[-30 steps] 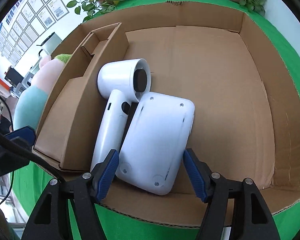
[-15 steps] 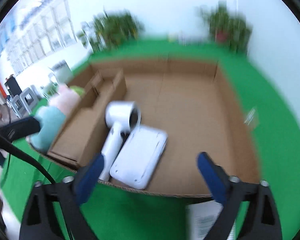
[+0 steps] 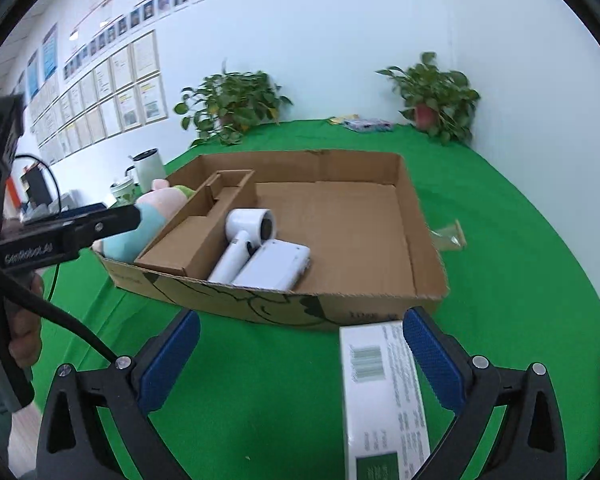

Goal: Organize objects
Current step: 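Grasp the white barcode medicine box with the right gripper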

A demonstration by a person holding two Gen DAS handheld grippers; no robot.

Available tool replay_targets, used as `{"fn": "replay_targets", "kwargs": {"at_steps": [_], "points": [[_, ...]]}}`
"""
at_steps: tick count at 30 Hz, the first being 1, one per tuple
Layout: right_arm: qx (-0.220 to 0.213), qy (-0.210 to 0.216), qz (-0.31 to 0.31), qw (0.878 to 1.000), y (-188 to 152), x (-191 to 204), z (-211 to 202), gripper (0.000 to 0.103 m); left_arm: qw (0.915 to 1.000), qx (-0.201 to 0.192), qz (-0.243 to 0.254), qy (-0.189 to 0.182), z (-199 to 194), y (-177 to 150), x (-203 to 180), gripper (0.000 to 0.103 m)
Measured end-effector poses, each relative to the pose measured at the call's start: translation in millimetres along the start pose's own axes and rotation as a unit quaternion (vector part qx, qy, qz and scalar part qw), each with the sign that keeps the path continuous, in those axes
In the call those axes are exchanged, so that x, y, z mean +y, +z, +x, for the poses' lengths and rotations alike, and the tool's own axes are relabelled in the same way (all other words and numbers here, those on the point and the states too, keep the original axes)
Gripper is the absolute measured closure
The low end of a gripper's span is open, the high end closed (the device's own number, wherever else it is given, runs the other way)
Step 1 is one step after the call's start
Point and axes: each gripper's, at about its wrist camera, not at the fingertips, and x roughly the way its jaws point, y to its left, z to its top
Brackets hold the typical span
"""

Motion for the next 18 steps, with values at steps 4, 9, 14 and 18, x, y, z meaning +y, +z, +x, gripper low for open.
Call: {"fn": "replay_targets", "kwargs": {"at_steps": [4, 9, 14, 18], "points": [[0.016, -0.036, 0.002, 0.999, -25, -21, -8, 0.001, 0.9997, 0.021, 0.008, -0.014, 11, -11, -11, 0.023], [0.083, -0.062, 0.025, 0.994, -66, -63, 5, 0.001, 0.9972, 0.061, -0.011, -0.042, 32, -32, -26, 0.023], [0.133, -0.053, 0.019, 0.989, -85, -70, 26, 0.019, 0.9938, 0.091, -0.014, -0.061, 43, -49, -42, 0.023], [0.157, -0.03, 0.034, 0.987, -97, -50, 35, 0.042, 0.9915, 0.1, -0.026, -0.079, 42, -56, -42, 0.023]]}}
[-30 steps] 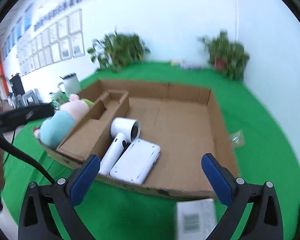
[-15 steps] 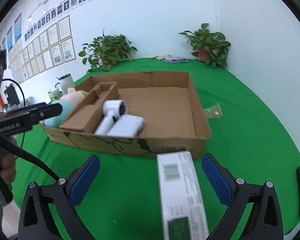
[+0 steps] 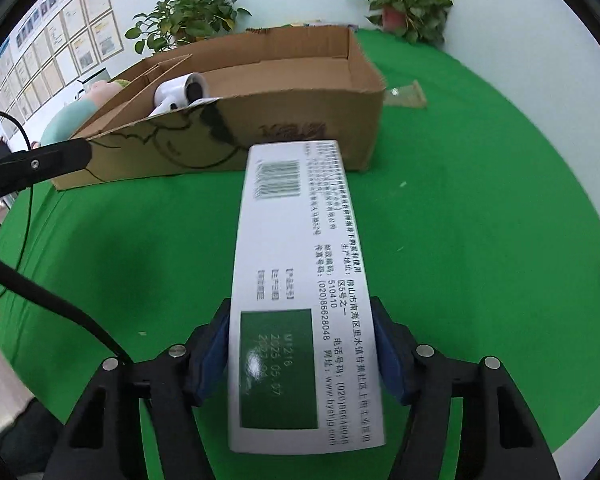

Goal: Organize objects
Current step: 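Grasp the white barcode medicine box with the right gripper, then lift the medicine box with the right gripper and carry it over the box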

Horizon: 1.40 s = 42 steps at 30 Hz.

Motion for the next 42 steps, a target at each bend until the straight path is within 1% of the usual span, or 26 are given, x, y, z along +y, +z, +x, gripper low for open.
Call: {"fn": "replay_targets", "kwargs": {"at_steps": [2, 3, 4, 5, 6, 8, 10, 12, 14, 16, 17, 18, 19, 20, 21, 23, 24, 26, 28, 30, 31, 33, 34, 36, 37, 42], "points": [[0.0, 0.043, -0.015, 0.999, -4, 27, -2, 0.042, 0.9999, 0.008, -0.011, -0.01, 0, -4, 5, 0.023], [-0.001, 0.061, -0.035, 0.997, -7, 45, -4, 0.04, 0.9996, 0.013, -0.018, -0.015, 0, -5, 8, 0.023], [-0.003, 0.068, -0.051, 0.996, -10, 58, -4, 0.036, 0.999, 0.024, -0.029, -0.025, 2, -8, 12, 0.023], [-0.008, 0.07, -0.067, 0.995, -13, 70, -5, 0.019, 0.9981, 0.033, -0.038, -0.036, 3, -9, 15, 0.023], [-0.018, 0.069, -0.083, 0.994, -18, 80, -7, 0.008, 0.9965, 0.046, -0.049, -0.05, 5, -11, 19, 0.023], [-0.028, 0.067, -0.096, 0.993, -24, 86, -12, 0.008, 0.9929, 0.066, -0.07, -0.07, 11, -16, 25, 0.023], [-0.028, 0.08, -0.095, 0.992, -31, 86, -15, 0.008, 0.989, 0.084, -0.081, -0.091, 18, -20, 25, 0.023], [-0.031, 0.091, -0.098, 0.991, -37, 86, -19, 0.008, 0.9864, 0.097, -0.083, -0.103, 25, -25, 21, 0.024], [-0.033, 0.085, -0.103, 0.991, -37, 86, -21, 0.008, 0.9842, 0.107, -0.087, -0.11, 31, -29, 19, 0.024], [-0.031, 0.073, -0.102, 0.992, -36, 87, -17, 0.011, 0.9815, 0.116, -0.096, -0.118, 35, -32, 17, 0.024], [-0.027, 0.074, -0.099, 0.992, -37, 86, -15, 0.019, 0.9802, 0.12, -0.099, -0.123, 37, -35, 15, 0.024], [-0.022, 0.075, -0.098, 0.992, -37, 86, -14, 0.03, 0.9794, 0.124, -0.097, -0.126, 38, -37, 13, 0.024], [-0.016, 0.072, -0.097, 0.993, -39, 87, -13, 0.033, 0.9791, 0.128, -0.095, -0.126, 39, -39, 11, 0.024], [-0.01, 0.062, -0.096, 0.993, -41, 89, -10, 0.041, 0.9788, 0.132, -0.094, -0.126, 41, -41, 9, 0.024], [-0.007, 0.055, -0.093, 0.994, -37, 93, -6, 0.043, 0.98, 0.128, -0.091, -0.123, 40, -44, 7, 0.024], [0.0, 0.056, -0.067, 0.996, -34, 97, -3, 0.043, 0.9822, 0.125, -0.084, -0.113, 38, -48, 4, 0.024], [0.004, 0.058, -0.056, 0.997, -31, 100, -2, 0.044, 0.9823, 0.125, -0.083, -0.111, 38, -49, 5, 0.027], [0.012, 0.058, -0.041, 0.997, -27, 102, 1, 0.044, 0.9792, 0.128, -0.103, -0.119, 37, -50, 13, 0.027], [0.015, 0.081, -0.018, 0.996, -25, 99, 1, 0.044, 0.9775, 0.132, -0.109, -0.124, 37, -51, 16, 0.027], [0.019, 0.113, 0.005, 0.993, -23, 93, 1, 0.044, 0.9777, 0.136, -0.104, -0.122, 36, -53, 14, 0.031], [0.019, 0.12, 0.011, 0.992, -23, 90, 1, 0.044, 0.9781, 0.136, -0.101, -0.12, 36, -54, 13, 0.033], [0.017, 0.123, 0.013, 0.992, -26, 92, -2, 0.044, 0.9789, 0.138, -0.097, -0.116, 36, -52, 11, 0.036], [0.016, 0.122, 0.013, 0.992, -27, 92, -2, 0.044, 0.9773, 0.141, -0.099, -0.122, 36, -53, 11, 0.04], [0.016, 0.126, 0.015, 0.992, -27, 89, -1, 0.044, 0.9737, 0.145, -0.109, -0.137, 36, -54, 12, 0.043], [0.014, 0.126, 0.016, 0.992, -28, 93, -4, 0.044, 0.9736, 0.144, -0.109, -0.14, 35, -55, 11, 0.044], [-0.004, 0.111, 0.006, 0.994, -31, 96, -14, 0.045, 0.9771, 0.123, -0.093, -0.147, 19, -49, -1, 0.048]]}}
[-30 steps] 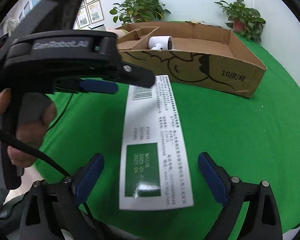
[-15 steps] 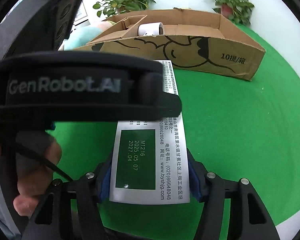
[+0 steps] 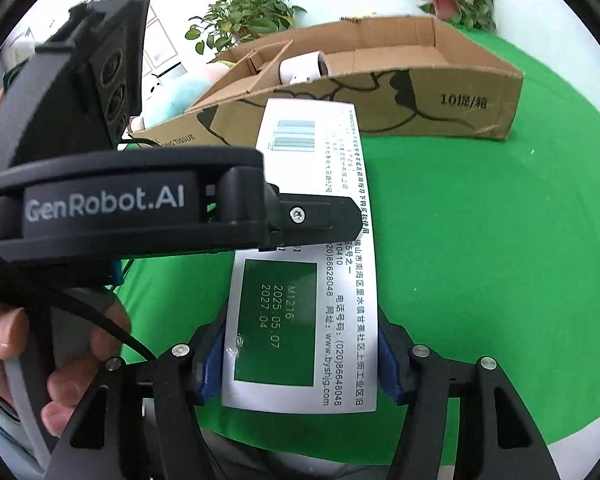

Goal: Organize objects
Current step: 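Lift the medicine box with the right gripper and carry it over the box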

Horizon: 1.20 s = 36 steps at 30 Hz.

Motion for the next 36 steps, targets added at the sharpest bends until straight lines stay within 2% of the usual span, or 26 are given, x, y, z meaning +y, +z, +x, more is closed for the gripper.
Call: {"fn": "replay_targets", "kwargs": {"at_steps": [7, 14, 18, 27, 36], "points": [[-0.071, -0.022, -0.006, 0.997, 16, 7, -34, 0.045, 0.9979, -0.043, 0.045, -0.016, -33, 22, -38, 0.05], [-0.135, -0.049, -0.023, 0.989, 69, 16, -72, 0.045, 0.9916, -0.086, 0.09, -0.033, -71, 64, -78, 0.05], [-0.16, -0.061, -0.027, 0.985, 92, 19, -94, 0.046, 0.9884, -0.101, 0.106, -0.042, -80, 90, -99, 0.05], [-0.184, -0.072, -0.032, 0.98, 152, 26, -120, 0.046, 0.9839, -0.119, 0.124, -0.05, -114, 145, -120, 0.05], [-0.164, -0.07, -0.047, 0.983, 215, 30, -116, 0.046, 0.9859, -0.119, 0.107, -0.049, -122, 197, -119, 0.05]]}}
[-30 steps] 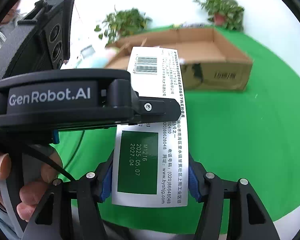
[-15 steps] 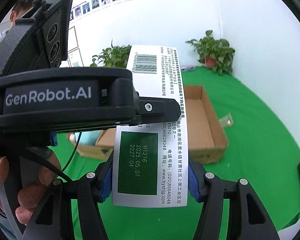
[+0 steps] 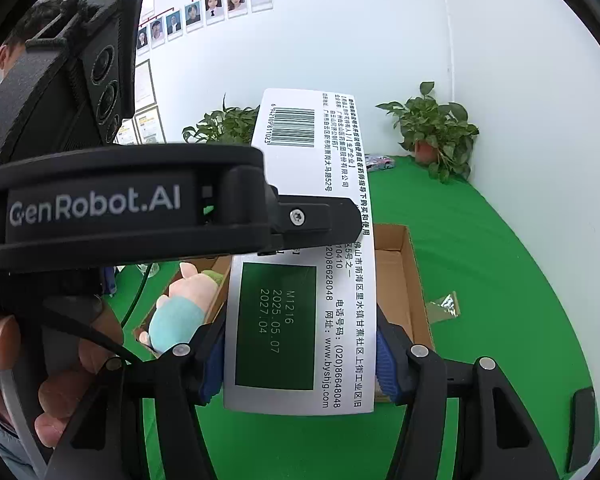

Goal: Organize objects
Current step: 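Lift the medicine box with the right gripper and carry it over the box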

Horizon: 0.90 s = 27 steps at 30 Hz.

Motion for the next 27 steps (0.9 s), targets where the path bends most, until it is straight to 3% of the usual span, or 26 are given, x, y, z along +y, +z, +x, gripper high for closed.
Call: {"fn": "replay_targets", "kwargs": {"at_steps": [10, 16, 23, 27], "points": [[0.047, 0.011, 0.003, 0.999, 41, -14, 50, 0.046, 0.9987, 0.03, -0.04, 0.007, 35, 25, 34, 0.05], [0.077, 0.015, 0.015, 0.997, 48, -28, 81, 0.046, 0.9969, 0.057, -0.054, 0.008, 63, 28, 49, 0.05], [0.105, 0.015, 0.026, 0.994, 35, -44, 116, 0.046, 0.994, 0.086, -0.066, 0.011, 100, 19, 67, 0.05], [0.128, 0.024, 0.041, 0.991, 11, -60, 141, 0.046, 0.9905, 0.113, -0.077, 0.02, 129, 5, 82, 0.05]]}}
